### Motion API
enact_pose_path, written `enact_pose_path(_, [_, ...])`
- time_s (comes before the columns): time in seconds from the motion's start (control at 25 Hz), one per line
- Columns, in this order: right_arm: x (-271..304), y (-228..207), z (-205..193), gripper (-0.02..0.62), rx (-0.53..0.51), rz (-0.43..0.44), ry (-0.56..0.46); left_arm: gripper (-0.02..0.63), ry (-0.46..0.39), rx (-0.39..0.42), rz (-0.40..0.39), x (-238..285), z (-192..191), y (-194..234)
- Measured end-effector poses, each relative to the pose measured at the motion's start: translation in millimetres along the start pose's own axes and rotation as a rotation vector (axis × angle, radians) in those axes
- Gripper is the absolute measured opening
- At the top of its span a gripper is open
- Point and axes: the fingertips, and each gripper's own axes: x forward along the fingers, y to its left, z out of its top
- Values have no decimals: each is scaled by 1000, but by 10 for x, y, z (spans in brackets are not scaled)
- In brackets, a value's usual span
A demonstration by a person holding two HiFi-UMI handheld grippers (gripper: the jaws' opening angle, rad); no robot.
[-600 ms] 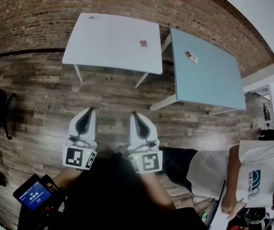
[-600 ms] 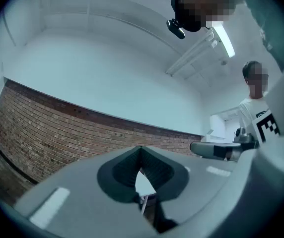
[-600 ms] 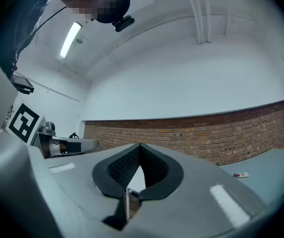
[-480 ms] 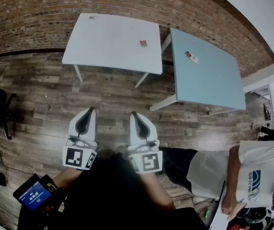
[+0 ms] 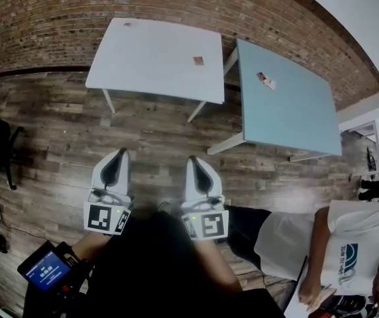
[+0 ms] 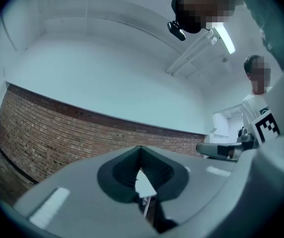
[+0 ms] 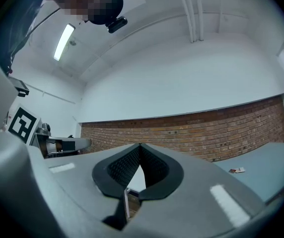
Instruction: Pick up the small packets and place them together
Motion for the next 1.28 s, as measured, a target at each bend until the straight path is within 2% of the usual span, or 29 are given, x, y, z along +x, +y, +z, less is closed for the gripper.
enact_pose_path(0.36, [-83,-565,55,2,13,50,-42,0,-34,32,41,278,-79,-539])
enact_pose_path(0.56, [-29,-746,28,2,8,36,-52,0,-50,62,34,441,-79,-659])
enact_pose_path(0.8, [100,-882,-7,2,-32,39,-66,0,-60,82,31,599,-83,-646])
enact_pose_path(1.0, [287,-1007,-7,2,-46,17,-72,0,-75,94,42,788,-34,-458])
enact_pose_path(1.28, [375,-1284,-246,2,-29,21,-20,0,-88,104,147,942,-53,-244])
